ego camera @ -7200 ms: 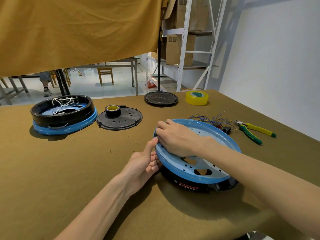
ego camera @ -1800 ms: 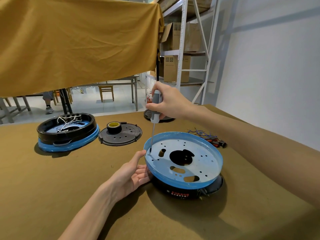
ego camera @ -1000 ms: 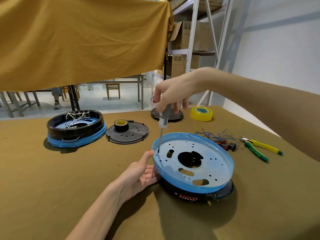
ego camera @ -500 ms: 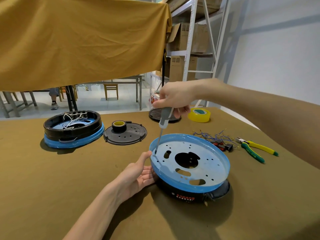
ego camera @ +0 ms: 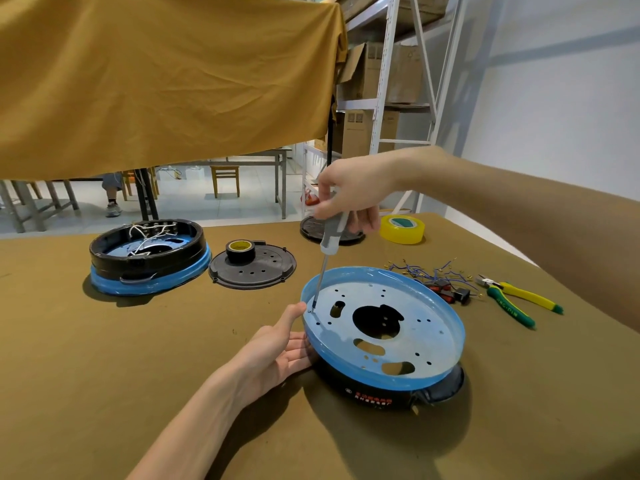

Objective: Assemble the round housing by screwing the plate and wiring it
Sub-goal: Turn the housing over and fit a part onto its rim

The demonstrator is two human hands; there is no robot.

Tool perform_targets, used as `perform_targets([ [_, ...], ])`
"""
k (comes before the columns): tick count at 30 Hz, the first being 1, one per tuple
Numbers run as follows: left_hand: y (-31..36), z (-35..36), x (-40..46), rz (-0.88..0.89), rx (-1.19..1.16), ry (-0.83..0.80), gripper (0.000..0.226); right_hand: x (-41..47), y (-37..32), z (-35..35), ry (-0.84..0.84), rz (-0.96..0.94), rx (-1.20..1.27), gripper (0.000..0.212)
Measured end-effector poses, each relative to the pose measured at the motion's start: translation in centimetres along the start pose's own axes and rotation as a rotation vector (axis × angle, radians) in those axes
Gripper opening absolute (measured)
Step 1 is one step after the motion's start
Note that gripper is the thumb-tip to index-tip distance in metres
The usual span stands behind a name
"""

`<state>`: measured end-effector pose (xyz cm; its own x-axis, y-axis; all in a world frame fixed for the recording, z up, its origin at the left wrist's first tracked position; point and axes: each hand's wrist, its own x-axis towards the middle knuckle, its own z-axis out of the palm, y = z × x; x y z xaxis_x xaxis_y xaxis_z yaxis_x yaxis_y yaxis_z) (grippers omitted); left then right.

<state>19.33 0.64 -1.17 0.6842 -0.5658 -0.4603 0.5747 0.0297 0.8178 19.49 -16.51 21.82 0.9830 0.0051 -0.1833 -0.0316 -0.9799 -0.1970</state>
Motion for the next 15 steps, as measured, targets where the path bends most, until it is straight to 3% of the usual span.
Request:
perform_targets([
  [2,0.0,0.0,-0.1,-0.005,-0.007,-0.006,0.064,0.3,-0.4,0.2,0.034,0.009,-0.09,0.045],
  [6,0.0,0.0,-0.2,-0.005,0.004,0.004,0.062,-0.2,-0.4,-0.7,-0.054,-0.047,0.035,0.044],
  [8,0.1,0.0,-0.2,-0.009,-0.002,0.007,0.062,0.2,-0.7,0.0,0.003,-0.046,-0.033,0.032],
  [10,0.1,0.1,-0.2,-0.008,-0.002,0.012,0.062,0.6,-0.8,0.4,0.065,-0.048,-0.109,0.038],
  [15,0.1,0.2,-0.3,-0.006,0.007,0.024,0.058,-0.2,-0.3,-0.1,-0.028,-0.107,0.046,0.023],
])
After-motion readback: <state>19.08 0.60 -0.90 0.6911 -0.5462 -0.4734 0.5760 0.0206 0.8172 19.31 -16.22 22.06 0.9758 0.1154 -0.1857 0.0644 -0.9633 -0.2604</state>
